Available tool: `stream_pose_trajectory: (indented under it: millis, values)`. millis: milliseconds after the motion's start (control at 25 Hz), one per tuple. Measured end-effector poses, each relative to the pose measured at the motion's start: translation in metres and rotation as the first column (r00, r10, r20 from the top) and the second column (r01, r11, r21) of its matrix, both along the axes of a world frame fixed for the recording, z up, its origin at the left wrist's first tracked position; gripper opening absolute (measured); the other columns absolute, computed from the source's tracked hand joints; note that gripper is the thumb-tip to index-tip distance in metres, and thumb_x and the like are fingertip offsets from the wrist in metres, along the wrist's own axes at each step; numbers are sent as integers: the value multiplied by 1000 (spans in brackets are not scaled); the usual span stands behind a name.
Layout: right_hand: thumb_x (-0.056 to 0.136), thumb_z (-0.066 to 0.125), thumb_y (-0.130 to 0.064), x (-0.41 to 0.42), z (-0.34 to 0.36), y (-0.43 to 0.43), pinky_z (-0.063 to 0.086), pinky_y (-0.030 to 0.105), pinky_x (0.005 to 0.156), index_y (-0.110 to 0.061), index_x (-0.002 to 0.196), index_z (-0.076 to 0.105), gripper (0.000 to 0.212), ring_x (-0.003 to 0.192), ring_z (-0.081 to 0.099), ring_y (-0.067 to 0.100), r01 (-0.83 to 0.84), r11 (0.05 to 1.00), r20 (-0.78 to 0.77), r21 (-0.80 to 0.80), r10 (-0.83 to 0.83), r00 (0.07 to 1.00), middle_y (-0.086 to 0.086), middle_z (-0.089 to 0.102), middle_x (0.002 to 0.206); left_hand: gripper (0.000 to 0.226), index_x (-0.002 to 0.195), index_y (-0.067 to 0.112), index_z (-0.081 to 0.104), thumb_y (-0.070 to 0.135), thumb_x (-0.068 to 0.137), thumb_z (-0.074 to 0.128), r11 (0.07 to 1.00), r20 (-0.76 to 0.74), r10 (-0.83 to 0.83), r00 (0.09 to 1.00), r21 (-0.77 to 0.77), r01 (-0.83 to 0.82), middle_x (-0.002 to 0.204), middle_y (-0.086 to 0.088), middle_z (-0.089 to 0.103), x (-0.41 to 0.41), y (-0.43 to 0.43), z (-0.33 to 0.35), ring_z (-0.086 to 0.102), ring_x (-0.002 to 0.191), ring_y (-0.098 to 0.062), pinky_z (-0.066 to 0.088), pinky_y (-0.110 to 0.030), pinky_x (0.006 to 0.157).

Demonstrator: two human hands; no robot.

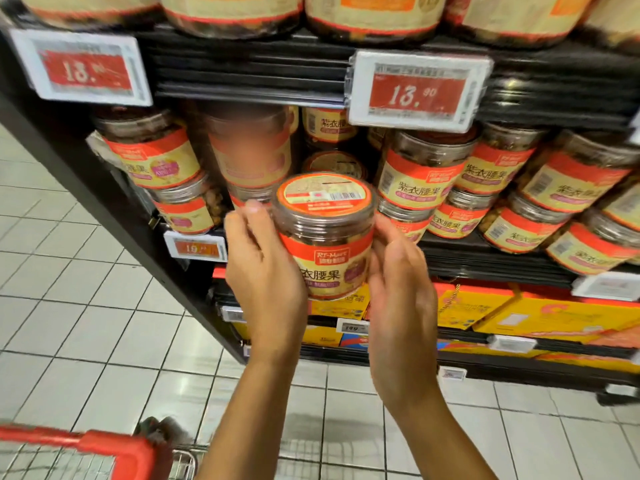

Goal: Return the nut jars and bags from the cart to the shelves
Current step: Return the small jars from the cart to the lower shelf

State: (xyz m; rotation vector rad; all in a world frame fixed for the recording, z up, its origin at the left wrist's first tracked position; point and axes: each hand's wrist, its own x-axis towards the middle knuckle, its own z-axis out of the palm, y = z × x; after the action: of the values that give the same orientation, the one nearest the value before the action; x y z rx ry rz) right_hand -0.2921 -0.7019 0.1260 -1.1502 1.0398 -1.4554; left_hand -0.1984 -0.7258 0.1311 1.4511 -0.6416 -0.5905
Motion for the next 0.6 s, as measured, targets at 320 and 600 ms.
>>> stream_pose_trajectory:
  millis: [320,600]
  values:
    - [94,42,-30,7,19,-36,44,36,101,-23,123,56,33,117,51,3,78,992,-44,-94,-83,996,1,50,128,52,123,13,60,43,92,31,933,-41,-233,972,-292,212,122,-9,62,9,-21,13,55,120,-22,41,-42,103]
    - [89,32,-41,10,14,-63,33,37,111,-10,131,52,56,130,40,8,45,998,-214,-45,-54,975,6,48,140,43,130,23,50,38,95,31,910,43,-347,937,-225,347,131,6,53,3,-36,0,49,123,-3,39,-35,108]
